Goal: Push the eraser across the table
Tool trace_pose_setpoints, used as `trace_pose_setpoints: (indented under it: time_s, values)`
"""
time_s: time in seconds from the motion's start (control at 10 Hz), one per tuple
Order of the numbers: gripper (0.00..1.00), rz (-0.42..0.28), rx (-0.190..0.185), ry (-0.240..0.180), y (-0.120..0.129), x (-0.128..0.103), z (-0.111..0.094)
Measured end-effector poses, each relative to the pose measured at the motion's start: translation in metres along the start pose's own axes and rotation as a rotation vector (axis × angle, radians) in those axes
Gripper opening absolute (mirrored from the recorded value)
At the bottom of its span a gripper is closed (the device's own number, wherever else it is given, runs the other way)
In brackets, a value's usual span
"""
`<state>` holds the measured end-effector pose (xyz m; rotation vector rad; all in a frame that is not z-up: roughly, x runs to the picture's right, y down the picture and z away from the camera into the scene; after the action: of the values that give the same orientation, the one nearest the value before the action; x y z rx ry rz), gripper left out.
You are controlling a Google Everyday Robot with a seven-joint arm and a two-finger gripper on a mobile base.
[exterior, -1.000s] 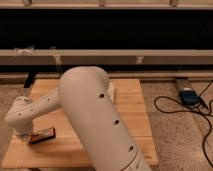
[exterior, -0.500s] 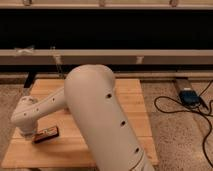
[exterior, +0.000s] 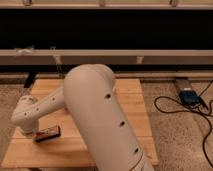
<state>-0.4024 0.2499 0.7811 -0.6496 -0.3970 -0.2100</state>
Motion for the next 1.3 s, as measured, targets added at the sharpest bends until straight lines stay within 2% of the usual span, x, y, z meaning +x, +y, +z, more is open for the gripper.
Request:
trace_pose_setpoints:
  time_s: [1.3]
  values:
    - [0.0,0.04,0.057,0.048,-0.03,0.04,-0.011]
